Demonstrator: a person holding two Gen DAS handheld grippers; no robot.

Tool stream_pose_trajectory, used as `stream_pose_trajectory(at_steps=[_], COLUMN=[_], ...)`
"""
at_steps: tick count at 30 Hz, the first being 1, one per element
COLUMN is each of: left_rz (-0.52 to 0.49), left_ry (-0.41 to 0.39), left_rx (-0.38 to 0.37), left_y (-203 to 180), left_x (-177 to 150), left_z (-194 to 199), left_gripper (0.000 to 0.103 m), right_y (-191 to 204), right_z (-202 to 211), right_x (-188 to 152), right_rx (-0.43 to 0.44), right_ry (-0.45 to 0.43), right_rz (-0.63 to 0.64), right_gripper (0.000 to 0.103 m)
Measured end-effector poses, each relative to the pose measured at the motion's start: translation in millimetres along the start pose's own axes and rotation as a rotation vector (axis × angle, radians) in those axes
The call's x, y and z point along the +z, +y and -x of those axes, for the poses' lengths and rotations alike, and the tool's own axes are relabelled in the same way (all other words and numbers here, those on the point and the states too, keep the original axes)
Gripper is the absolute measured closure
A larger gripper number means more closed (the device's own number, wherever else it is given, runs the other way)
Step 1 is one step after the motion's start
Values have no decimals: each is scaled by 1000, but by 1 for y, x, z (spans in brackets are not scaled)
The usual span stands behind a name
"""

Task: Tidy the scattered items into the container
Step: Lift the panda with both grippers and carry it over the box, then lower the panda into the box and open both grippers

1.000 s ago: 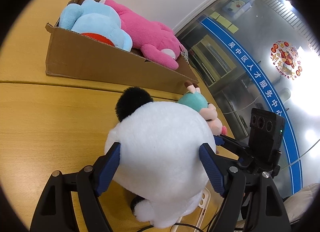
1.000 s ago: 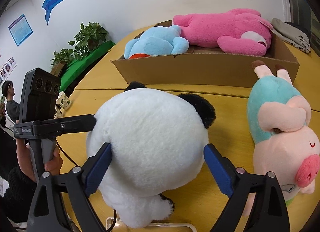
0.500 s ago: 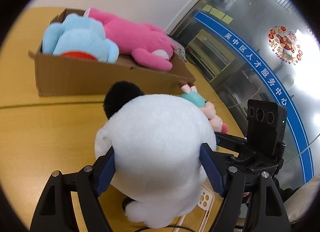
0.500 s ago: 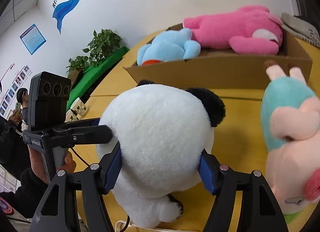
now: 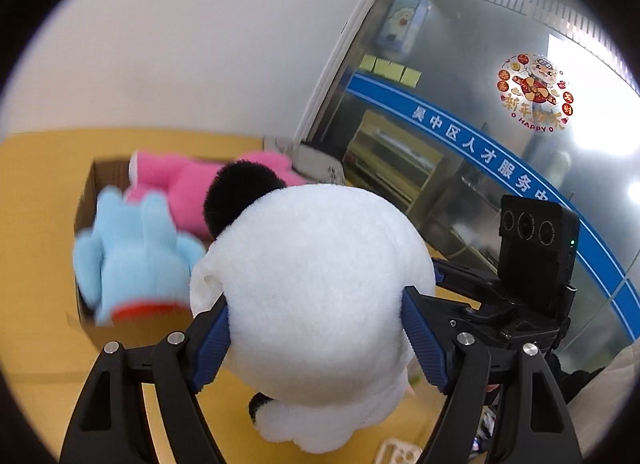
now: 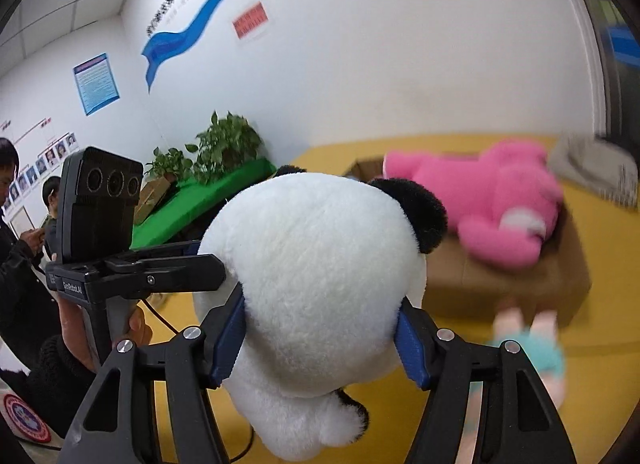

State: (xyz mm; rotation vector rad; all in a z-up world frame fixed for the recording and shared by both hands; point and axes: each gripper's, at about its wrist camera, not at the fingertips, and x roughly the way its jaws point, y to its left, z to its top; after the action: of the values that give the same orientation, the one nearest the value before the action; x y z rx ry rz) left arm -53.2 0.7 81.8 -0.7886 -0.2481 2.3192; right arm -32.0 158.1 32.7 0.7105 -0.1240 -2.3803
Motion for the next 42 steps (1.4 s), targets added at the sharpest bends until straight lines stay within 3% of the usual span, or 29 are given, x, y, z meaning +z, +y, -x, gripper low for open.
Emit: stream_pose_trajectory(at_steps=[4,8,14,17,22,26,28,31,33,35,36,38,42], left_rz=[-26,62,220,219,208,195,193,189,188,185,183,189,150], left_ry=[-31,23,181,252,284,302,305,310,306,298,293,265,124], left_rx=[26,24,60,103,87,81,82,85,92,119,133,146,129], left_y=[13,53,124,137,139,139,140,141,141,139,138,138,132], left_x=[56,80,57,39,34,34,34,34,34,33,33,33,50], left_z=[-30,-78,-172,-200,-201,-200,-200,-200,-200,-197,-195,-186,-156], left_gripper=[25,25,25,24,24,22,22,21,20,19,19,19,20], right_y=[-32,-85,-171,-193,-200,-186,-177,-176,-180,-184,-185,-187,-194], right_z=[-15,-56,-148,-182,-194,-184,-168,-149,-154,-182,-198,-210,-223], right_x=[58,97,79,61,55,64,70,97,107,102,95,90,82], right_rx=[-10,15,56,41,42,-32,-49,-10,-20,-60,-88,-75,-44], right_ry=[-51,-2,186,300,367,375,330,226,211,303,348,358,408], right_rz=[91,100,25,-30,-59,27,77,43,1,4,25,-11,-63], right_gripper=[33,32,32,32,31,27,27,27,31,57,57,57,57])
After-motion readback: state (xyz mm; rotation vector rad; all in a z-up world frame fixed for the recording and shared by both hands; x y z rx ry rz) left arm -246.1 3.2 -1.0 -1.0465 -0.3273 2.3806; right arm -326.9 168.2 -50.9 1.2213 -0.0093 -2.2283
